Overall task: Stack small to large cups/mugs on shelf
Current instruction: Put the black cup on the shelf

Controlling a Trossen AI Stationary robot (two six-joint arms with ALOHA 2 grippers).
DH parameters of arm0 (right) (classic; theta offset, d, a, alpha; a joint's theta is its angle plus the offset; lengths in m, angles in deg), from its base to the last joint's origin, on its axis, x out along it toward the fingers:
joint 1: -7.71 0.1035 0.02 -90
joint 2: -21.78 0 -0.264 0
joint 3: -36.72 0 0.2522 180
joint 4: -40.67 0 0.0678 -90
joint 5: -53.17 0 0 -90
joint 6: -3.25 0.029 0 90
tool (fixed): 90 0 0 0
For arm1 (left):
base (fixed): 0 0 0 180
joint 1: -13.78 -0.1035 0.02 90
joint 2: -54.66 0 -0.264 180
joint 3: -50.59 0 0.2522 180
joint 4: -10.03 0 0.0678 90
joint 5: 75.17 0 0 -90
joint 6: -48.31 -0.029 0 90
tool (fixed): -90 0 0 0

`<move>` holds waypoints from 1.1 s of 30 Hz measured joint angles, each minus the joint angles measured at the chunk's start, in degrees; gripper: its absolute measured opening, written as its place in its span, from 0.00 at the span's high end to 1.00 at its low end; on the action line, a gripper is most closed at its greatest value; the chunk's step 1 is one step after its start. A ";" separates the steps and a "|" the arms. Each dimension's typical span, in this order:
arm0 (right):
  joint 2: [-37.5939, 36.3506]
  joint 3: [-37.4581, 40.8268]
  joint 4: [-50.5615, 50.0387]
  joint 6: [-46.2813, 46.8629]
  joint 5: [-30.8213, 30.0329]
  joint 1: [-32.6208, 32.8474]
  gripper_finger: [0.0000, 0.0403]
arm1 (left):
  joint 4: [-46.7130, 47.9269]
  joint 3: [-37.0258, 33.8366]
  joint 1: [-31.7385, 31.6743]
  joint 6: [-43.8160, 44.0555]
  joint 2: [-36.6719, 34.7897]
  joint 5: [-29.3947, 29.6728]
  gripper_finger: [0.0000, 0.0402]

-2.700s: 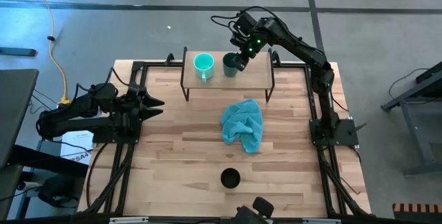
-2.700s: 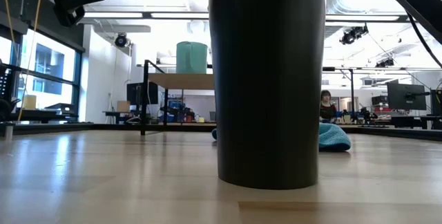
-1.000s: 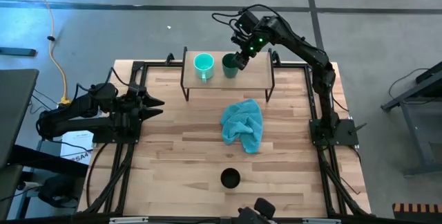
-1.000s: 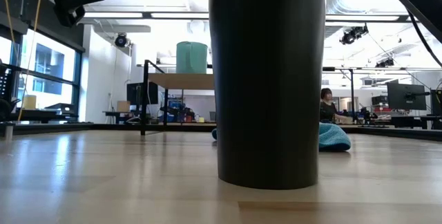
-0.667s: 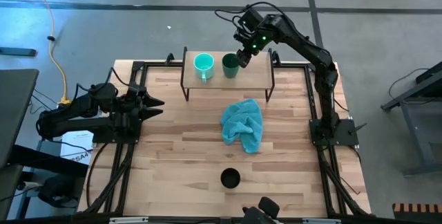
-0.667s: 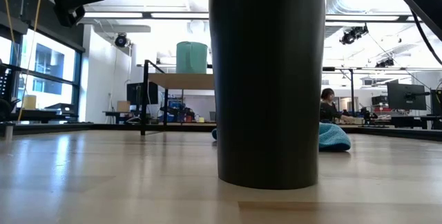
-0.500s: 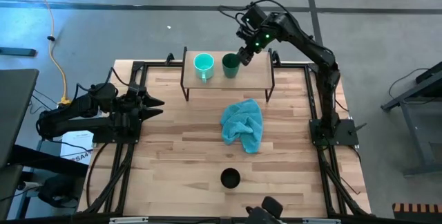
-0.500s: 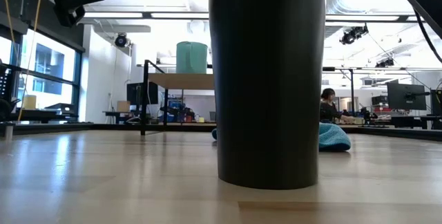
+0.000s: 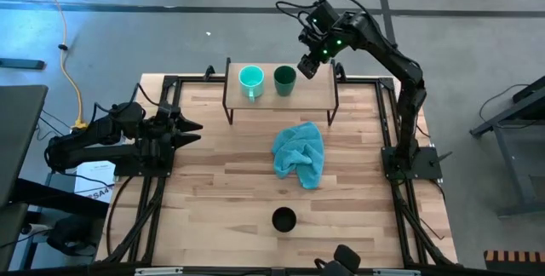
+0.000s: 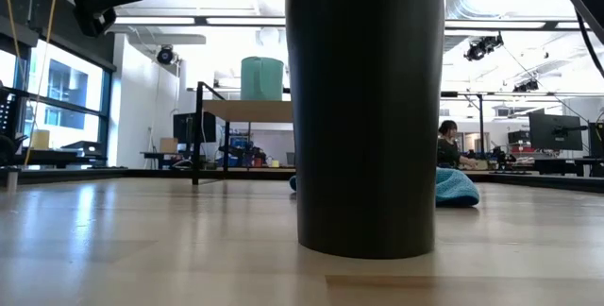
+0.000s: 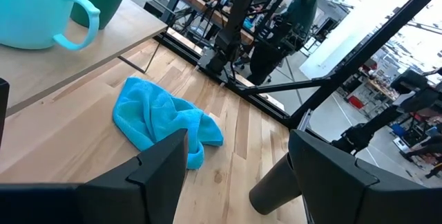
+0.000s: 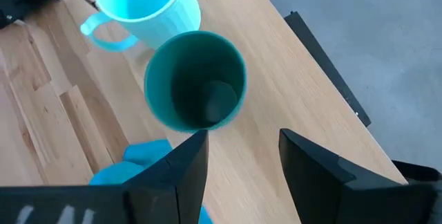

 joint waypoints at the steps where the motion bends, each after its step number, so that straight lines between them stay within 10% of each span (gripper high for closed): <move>1: -0.34 0.00 -0.30 -0.39 0.00 0.00 0.58 | 0.00 0.00 0.02 0.00 -0.01 0.00 0.41; 33: -17.26 0.00 -1.58 -13.37 0.51 -7.22 0.58 | -0.02 0.00 0.01 0.57 0.00 0.00 0.41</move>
